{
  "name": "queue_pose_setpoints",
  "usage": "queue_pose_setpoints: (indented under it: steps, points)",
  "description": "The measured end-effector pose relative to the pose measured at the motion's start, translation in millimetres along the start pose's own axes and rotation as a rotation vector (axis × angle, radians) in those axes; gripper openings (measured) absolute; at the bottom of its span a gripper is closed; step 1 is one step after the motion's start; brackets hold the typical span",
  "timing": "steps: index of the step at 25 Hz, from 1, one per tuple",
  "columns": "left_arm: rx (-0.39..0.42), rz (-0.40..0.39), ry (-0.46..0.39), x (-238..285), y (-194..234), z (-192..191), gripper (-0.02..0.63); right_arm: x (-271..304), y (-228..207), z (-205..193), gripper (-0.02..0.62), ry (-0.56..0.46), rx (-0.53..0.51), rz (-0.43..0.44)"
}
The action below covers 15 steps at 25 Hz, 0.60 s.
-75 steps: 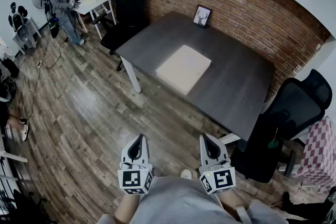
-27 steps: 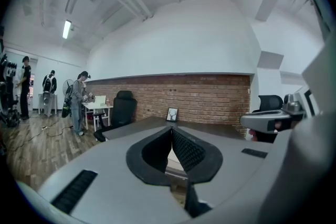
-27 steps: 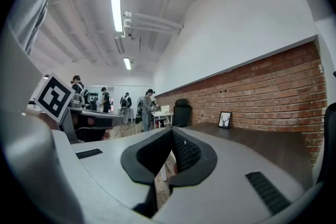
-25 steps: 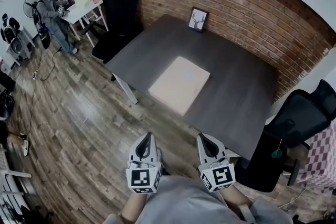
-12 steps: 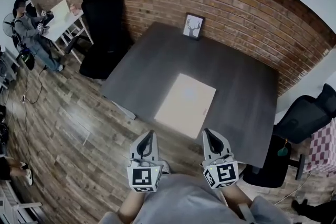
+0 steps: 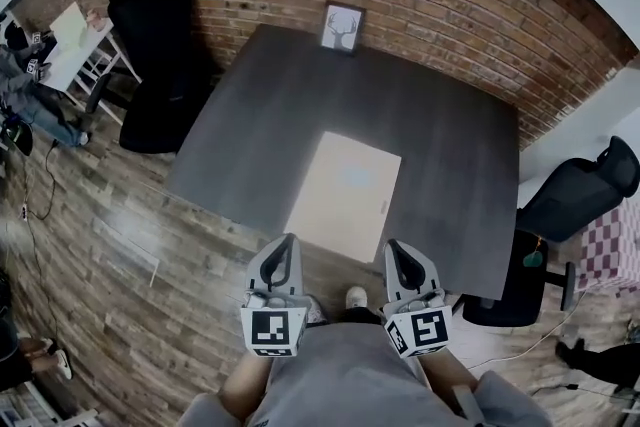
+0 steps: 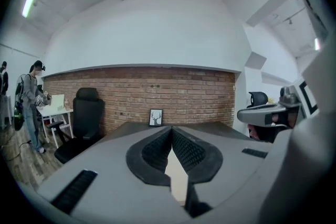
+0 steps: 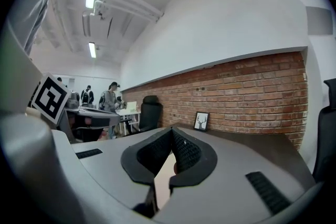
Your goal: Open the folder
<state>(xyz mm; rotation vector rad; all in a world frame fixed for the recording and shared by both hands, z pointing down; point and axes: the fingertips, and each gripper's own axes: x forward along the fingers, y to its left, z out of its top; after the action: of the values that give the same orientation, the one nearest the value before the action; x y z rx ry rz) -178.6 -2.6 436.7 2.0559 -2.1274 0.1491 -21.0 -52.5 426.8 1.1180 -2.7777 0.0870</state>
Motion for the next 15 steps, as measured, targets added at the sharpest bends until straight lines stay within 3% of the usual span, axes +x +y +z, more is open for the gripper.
queue_pose_setpoints:
  steps: [8, 15]
  points:
    - [0.003, -0.012, 0.022, 30.5, -30.0, -6.3, 0.003, 3.8, -38.6, -7.7, -0.002, 0.0, 0.019, -0.015]
    - [0.055, -0.104, 0.023, 65.0, -83.1, 5.6, 0.003, -2.3, -70.0, -8.2, -0.002, -0.026, 0.072, -0.043]
